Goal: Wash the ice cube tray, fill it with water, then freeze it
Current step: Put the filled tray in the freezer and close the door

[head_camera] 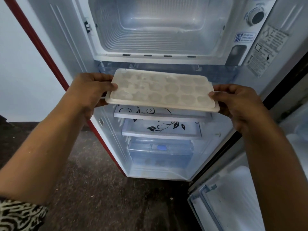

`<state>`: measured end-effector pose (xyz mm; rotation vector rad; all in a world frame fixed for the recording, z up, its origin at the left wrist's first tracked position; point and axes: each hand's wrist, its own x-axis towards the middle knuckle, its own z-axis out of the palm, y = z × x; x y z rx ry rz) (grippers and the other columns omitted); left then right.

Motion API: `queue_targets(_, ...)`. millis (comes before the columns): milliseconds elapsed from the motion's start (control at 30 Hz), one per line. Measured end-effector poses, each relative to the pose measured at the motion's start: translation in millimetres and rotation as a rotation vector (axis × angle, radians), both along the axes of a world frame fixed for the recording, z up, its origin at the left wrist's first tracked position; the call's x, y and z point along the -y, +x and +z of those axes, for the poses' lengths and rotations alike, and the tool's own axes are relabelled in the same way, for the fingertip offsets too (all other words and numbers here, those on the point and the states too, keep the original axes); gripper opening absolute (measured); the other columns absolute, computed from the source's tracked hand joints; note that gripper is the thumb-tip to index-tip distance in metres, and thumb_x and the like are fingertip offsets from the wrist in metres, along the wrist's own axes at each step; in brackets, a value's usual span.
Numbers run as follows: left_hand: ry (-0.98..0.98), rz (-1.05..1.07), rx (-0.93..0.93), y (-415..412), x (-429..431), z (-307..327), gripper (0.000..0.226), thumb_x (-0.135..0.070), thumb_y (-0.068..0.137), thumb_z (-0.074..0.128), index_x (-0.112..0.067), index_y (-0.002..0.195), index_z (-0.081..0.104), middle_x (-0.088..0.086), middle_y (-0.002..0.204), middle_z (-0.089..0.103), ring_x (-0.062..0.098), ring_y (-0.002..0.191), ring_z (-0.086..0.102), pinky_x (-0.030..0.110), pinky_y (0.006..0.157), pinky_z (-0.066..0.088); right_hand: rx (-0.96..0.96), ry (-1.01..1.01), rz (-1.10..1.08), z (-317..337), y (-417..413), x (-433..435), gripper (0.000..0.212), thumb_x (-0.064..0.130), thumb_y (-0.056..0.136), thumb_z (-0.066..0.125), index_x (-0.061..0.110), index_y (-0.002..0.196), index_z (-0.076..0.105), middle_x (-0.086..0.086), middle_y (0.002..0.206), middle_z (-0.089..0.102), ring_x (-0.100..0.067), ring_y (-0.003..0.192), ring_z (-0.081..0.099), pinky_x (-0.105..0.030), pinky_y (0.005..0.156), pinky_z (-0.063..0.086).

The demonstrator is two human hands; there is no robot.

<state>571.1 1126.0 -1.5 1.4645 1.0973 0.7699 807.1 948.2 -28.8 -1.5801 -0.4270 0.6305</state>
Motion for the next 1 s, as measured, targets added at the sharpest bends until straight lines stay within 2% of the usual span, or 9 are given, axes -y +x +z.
queue_targets(133,0.005,-0.007,0.028,11.7,-9.9,11.6,0.021,0.004,0.085,0.062,-0.016,0.081,0.066,-0.007,0.062,0.07,0.003,0.055,0.066,0.016,0.049,0.052,0.018,0.023,0.015,15.2,9.4,-9.3,0.012,0.001,0.085,0.064,0.012,0.085,0.061,-0.004,0.081,0.064,-0.002,0.05,0.064,-0.014,0.048,0.05)
queue_targets(267,0.011,-0.012,0.018,21.1,-21.9,20.2,0.016,0.003,0.084,0.064,-0.01,0.092,0.067,0.005,0.082,0.068,0.005,0.056,0.067,0.017,0.05,0.053,0.018,0.024,0.012,22.5,16.2,-17.8,0.013,0.001,0.086,0.064,0.012,0.082,0.06,-0.003,0.078,0.064,-0.001,0.048,0.063,-0.014,0.048,0.05)
queue_targets(567,0.044,0.001,-0.008,38.1,-46.0,32.8,0.016,0.004,0.083,0.065,-0.008,0.095,0.065,0.006,0.083,0.066,0.01,0.061,0.066,0.019,0.05,0.054,0.034,0.062,-0.005,41.6,31.0,-43.1,0.015,0.0,0.085,0.065,0.013,0.081,0.059,-0.002,0.077,0.063,0.0,0.047,0.062,-0.015,0.048,0.051)
queue_targets(700,0.071,0.001,-0.005,46.6,-56.2,39.9,0.016,0.005,0.084,0.064,-0.011,0.082,0.063,0.006,0.078,0.063,0.004,0.046,0.063,0.018,0.045,0.051,0.014,0.079,-0.003,48.5,39.6,-57.4,0.017,-0.002,0.085,0.065,0.013,0.079,0.057,-0.002,0.076,0.062,0.0,0.045,0.061,-0.014,0.047,0.05)
queue_targets(867,0.099,0.003,-0.023,59.5,-74.0,46.5,0.017,0.005,0.084,0.063,-0.011,0.078,0.062,0.007,0.076,0.061,0.004,0.043,0.061,0.018,0.043,0.05,0.028,0.06,0.003,53.7,50.5,-77.9,0.016,-0.001,0.084,0.067,0.012,0.078,0.057,-0.003,0.077,0.06,0.0,0.042,0.059,-0.014,0.044,0.048)
queue_targets(933,0.105,0.005,-0.033,65.0,-82.5,47.1,0.018,0.004,0.085,0.064,-0.011,0.077,0.062,0.007,0.075,0.061,0.007,0.047,0.062,0.019,0.044,0.052,0.041,0.048,0.004,54.5,54.9,-86.3,0.016,0.0,0.084,0.067,0.011,0.077,0.058,-0.004,0.076,0.06,-0.001,0.044,0.06,-0.013,0.043,0.047)
queue_targets(1000,0.103,0.003,-0.039,70.2,-89.0,46.2,0.019,0.004,0.085,0.064,-0.012,0.075,0.061,0.007,0.075,0.06,0.012,0.057,0.061,0.02,0.045,0.053,0.051,0.037,0.006,55.4,59.8,-94.0,0.016,0.001,0.085,0.066,0.011,0.076,0.058,-0.004,0.077,0.06,-0.007,0.057,0.06,-0.014,0.044,0.049)
